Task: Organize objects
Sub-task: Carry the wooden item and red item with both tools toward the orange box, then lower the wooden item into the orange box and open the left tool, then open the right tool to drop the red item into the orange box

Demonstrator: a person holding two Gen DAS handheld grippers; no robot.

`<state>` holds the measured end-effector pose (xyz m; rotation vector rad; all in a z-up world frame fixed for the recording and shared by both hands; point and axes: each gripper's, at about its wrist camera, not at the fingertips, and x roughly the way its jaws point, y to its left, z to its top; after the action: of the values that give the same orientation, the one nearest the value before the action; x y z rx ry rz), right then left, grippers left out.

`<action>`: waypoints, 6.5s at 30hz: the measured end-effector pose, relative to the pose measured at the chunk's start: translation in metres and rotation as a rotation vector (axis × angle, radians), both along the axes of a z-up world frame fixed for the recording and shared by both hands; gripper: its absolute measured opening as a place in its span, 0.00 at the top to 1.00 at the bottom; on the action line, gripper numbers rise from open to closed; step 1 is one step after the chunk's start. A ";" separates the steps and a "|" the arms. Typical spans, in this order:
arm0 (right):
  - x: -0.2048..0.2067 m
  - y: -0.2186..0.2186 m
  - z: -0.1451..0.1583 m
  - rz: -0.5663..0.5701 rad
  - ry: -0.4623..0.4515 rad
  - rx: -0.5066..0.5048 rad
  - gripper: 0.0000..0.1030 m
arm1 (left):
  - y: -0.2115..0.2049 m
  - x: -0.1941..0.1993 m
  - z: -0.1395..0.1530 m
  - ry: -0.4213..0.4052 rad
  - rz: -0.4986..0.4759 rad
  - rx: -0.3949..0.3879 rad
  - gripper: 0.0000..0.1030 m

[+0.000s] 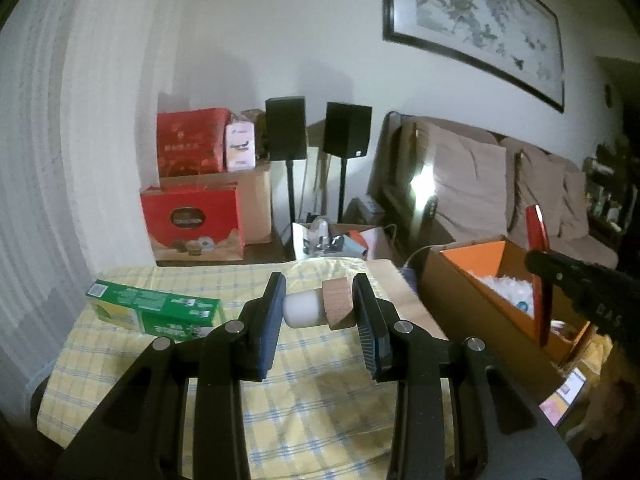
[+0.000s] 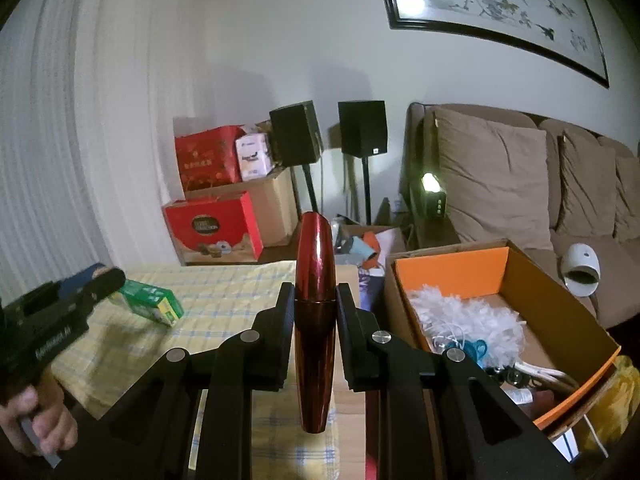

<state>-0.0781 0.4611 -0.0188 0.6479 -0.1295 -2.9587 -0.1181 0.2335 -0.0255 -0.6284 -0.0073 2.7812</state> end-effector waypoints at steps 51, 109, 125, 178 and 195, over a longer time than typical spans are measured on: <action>0.014 0.071 0.007 -0.201 0.001 0.045 0.81 | 0.085 -0.019 0.028 -0.022 -0.178 0.032 0.69; 0.026 0.146 -0.006 -0.426 -0.054 0.028 0.81 | 0.156 -0.040 0.036 -0.070 -0.269 0.050 0.69; 0.017 0.164 -0.030 -0.459 -0.114 0.009 0.81 | 0.187 -0.047 0.015 -0.095 -0.302 0.008 0.69; 0.005 0.194 -0.077 -0.450 -0.232 -0.215 0.81 | 0.316 -0.052 -0.077 -0.180 -0.594 -0.201 0.69; -0.004 0.181 -0.081 -0.419 -0.253 -0.214 0.81 | 0.248 -0.067 -0.045 -0.139 -0.456 -0.191 0.30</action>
<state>-0.0817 0.6420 -0.0996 1.0758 -0.6709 -3.1601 -0.1853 0.4811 -0.0701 -0.7593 0.3339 2.3099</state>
